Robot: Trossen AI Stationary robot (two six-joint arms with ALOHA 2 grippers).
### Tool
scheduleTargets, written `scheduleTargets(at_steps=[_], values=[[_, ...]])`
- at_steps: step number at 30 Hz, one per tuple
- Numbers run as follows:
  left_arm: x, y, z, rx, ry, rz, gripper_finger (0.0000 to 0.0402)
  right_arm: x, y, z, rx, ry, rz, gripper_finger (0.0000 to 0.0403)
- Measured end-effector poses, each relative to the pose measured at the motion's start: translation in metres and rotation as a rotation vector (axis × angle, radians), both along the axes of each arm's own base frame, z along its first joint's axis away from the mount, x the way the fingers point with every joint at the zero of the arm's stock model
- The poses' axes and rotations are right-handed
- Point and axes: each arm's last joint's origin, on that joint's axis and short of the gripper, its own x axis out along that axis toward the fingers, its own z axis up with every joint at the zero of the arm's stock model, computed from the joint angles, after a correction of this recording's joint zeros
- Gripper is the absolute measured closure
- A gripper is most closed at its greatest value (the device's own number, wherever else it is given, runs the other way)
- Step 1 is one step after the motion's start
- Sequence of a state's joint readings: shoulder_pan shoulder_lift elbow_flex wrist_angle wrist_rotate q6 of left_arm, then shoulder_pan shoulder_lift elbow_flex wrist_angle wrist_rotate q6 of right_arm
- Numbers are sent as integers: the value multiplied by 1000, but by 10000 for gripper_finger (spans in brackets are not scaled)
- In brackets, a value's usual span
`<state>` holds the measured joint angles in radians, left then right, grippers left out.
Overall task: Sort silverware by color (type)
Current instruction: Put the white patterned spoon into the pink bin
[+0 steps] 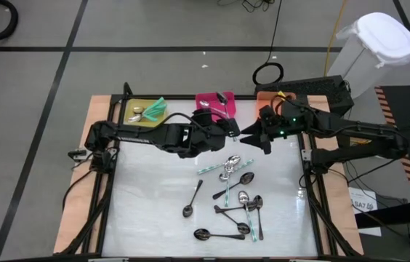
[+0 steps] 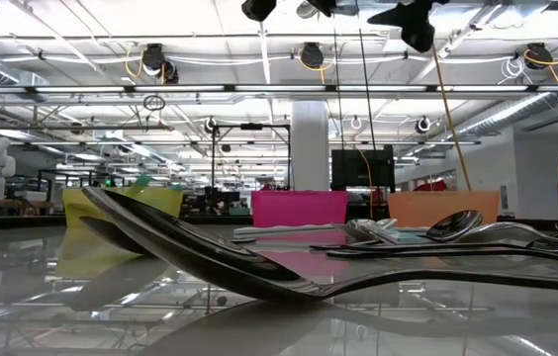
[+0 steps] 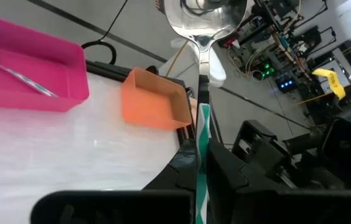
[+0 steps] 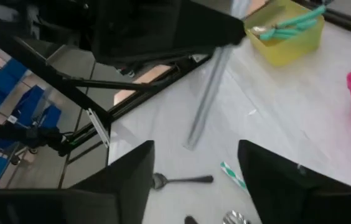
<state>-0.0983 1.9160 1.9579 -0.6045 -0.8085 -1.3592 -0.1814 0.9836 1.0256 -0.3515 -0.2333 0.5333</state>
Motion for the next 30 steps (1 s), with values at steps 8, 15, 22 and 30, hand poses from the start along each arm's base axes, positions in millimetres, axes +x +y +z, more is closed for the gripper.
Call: scheduleTargets(at_steps=[8, 15, 22, 30], values=[[0, 1, 1, 28, 20, -9, 390, 17, -2, -2, -9, -51, 36, 151], [0, 1, 1, 35, 25, -13, 390, 26, -4, -8, -5, -27, 39, 181], [0, 1, 0, 39, 32, -14, 391, 29, -4, -7, -5, -51, 60, 232], [1, 1, 1, 39, 26, -15, 391, 29, -4, -8, -5, -50, 56, 277]])
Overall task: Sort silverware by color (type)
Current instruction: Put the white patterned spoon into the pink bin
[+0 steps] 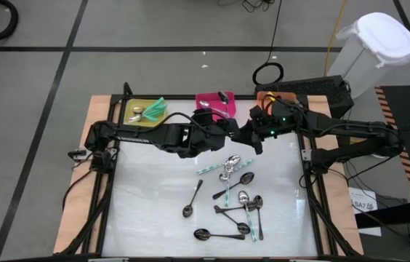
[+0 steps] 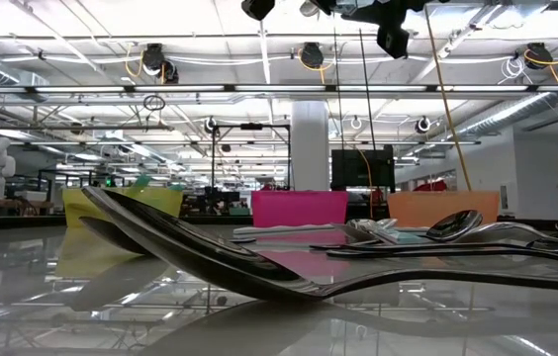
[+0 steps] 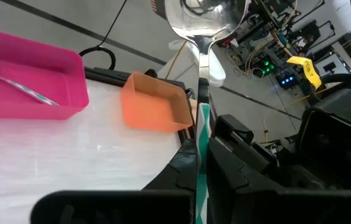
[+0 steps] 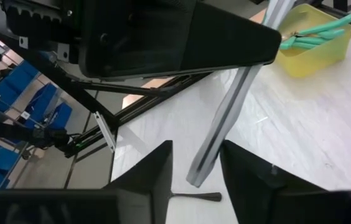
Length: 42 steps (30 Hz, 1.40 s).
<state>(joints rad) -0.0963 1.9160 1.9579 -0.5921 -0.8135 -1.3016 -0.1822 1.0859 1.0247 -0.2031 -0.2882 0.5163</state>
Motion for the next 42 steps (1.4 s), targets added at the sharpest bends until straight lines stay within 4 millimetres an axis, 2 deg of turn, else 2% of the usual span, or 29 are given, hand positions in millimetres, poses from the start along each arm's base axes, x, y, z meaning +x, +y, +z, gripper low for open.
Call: scheduleTargets(at_steps=[14, 27, 35, 42], values=[[1, -9, 2, 10, -9, -40, 390, -1, 0, -3, 33, 33, -8, 366], [1, -23, 2, -6, -24, -81, 324, -10, 0, 0, 52, 52, -18, 369], [-4, -42, -5, -26, 79, -210, 320, -26, -7, 0, 66, 101, -67, 369], [-12, -53, -6, -56, 188, -382, 319, -28, -17, 0, 62, 105, -113, 369]])
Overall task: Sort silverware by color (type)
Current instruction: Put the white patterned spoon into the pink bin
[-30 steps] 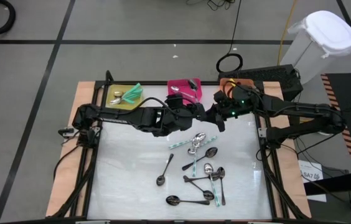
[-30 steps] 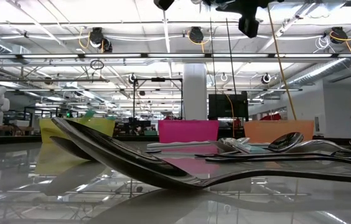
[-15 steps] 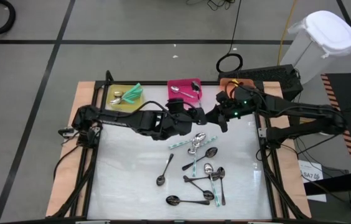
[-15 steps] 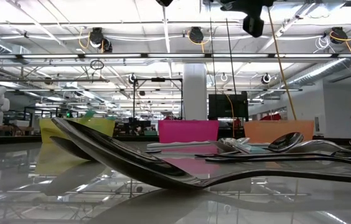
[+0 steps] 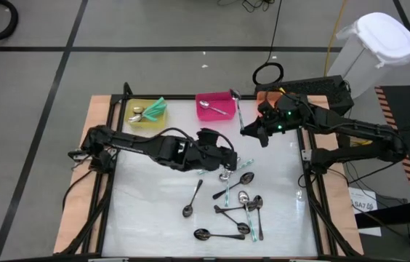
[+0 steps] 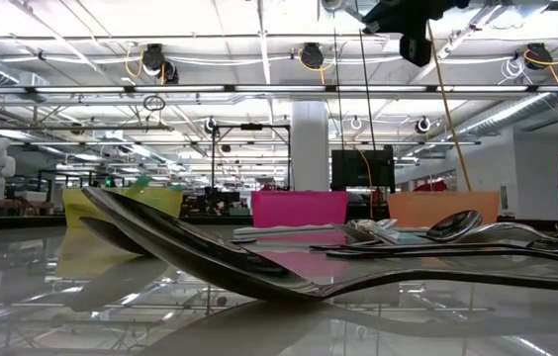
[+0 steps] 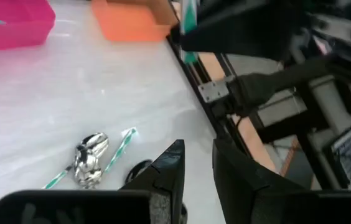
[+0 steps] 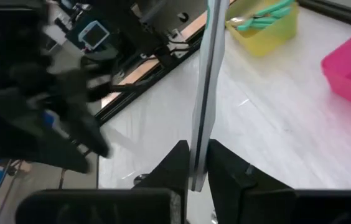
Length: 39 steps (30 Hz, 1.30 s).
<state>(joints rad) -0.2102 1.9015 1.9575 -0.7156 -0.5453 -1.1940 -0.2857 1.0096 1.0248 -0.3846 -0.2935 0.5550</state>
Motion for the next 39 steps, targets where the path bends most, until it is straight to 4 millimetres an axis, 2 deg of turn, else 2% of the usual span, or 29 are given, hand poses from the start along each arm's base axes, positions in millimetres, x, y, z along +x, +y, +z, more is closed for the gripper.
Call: scheduleTargets(at_steps=[4, 6, 9, 12, 15, 21, 29, 32, 39], values=[[-13, 7, 18, 44, 39, -63, 319, -4, -6, 2, 3, 34, -29, 369], [-19, 14, 34, 90, 60, -86, 319, -3, -9, 10, -41, 72, -12, 369], [-38, 29, 59, 170, 159, -112, 319, 0, -14, 18, -92, 186, 27, 370], [-53, 47, 82, 248, 215, -129, 319, 10, -23, 24, -127, 247, 47, 370], [-62, 60, 93, 333, 262, -169, 319, 23, -36, 29, -133, 257, 60, 370], [-90, 66, 115, 397, 249, -302, 321, 47, -64, 39, -113, 260, 83, 370], [-99, 59, 106, 481, 414, -441, 321, 69, -98, 33, -94, 318, 112, 370], [-98, 57, 107, 516, 408, -500, 325, 77, -108, 24, -99, 351, 139, 370], [-94, 60, 107, 554, 404, -500, 376, 89, -130, -3, -74, 383, 209, 370]])
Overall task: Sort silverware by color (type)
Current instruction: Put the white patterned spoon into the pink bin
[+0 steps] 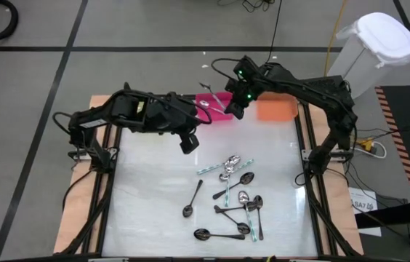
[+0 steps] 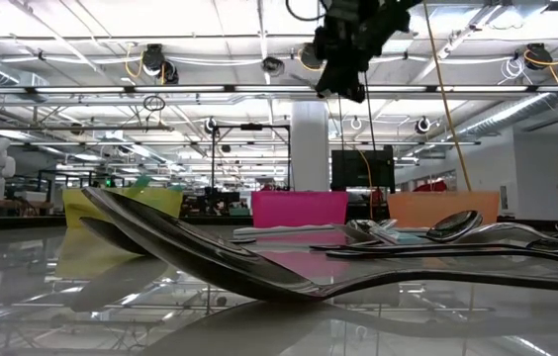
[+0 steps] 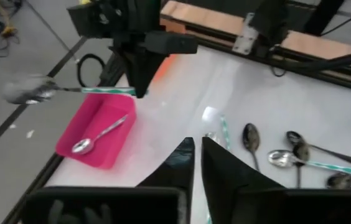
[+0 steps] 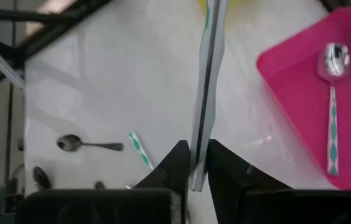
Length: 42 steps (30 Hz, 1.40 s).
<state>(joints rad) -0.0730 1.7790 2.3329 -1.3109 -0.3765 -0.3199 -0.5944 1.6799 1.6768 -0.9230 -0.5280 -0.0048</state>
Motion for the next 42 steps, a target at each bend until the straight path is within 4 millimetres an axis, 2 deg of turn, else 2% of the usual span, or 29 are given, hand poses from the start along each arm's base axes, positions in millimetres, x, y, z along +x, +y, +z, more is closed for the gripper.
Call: scheduleTargets(at_steps=[4, 11, 15, 19, 24, 28, 32, 36, 42], values=[[13, 4, -21, 3, 41, 31, 397, 3, -11, -14, -9, 34, 23, 368], [47, 17, -73, -71, 59, 2, 399, 1, -27, -32, -19, 82, 58, 370], [49, 32, -84, -106, 16, -8, 400, 0, -38, -44, -27, 106, 81, 370], [30, 53, -75, -103, -28, 35, 400, 1, -50, -61, -26, 132, 99, 370], [-2, 85, -65, -108, -90, 81, 400, 3, -64, -83, -30, 167, 131, 370], [-24, 108, -73, -137, -105, 116, 400, 5, -69, -97, -70, 210, 163, 370], [-40, 122, -80, -164, -118, 135, 401, 7, -73, -110, -110, 269, 186, 369], [-45, 127, -85, -186, -109, 144, 401, 8, -76, -111, -148, 300, 185, 369], [-42, 122, -84, -187, -123, 120, 401, 13, -82, -95, -232, 283, 187, 368]])
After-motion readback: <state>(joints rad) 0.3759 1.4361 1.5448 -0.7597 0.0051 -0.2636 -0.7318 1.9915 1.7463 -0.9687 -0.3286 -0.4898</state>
